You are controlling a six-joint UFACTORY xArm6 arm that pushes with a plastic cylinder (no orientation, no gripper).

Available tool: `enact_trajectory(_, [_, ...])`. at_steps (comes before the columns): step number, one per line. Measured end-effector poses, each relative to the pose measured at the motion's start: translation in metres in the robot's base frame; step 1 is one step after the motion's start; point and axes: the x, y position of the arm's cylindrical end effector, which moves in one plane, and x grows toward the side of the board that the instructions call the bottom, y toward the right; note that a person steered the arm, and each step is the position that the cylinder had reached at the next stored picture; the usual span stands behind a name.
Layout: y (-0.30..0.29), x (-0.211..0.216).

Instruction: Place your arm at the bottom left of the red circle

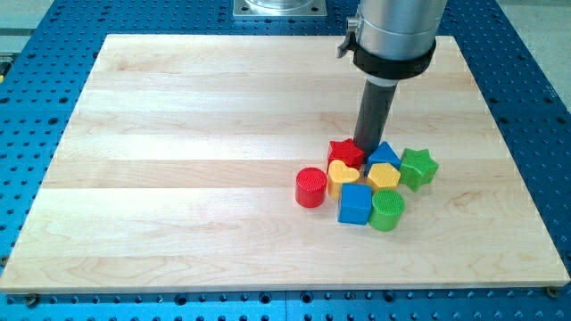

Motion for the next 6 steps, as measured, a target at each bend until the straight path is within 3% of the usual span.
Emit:
enact_trajectory(1, [0.008,-0.016])
enact_trajectory(3, [-0.075,-0.046])
enact_trajectory(4, [-0.142,-0.011])
enact_trajectory(5, [-0.162,0.074])
enact_trajectory(6, [-0.116,0.094])
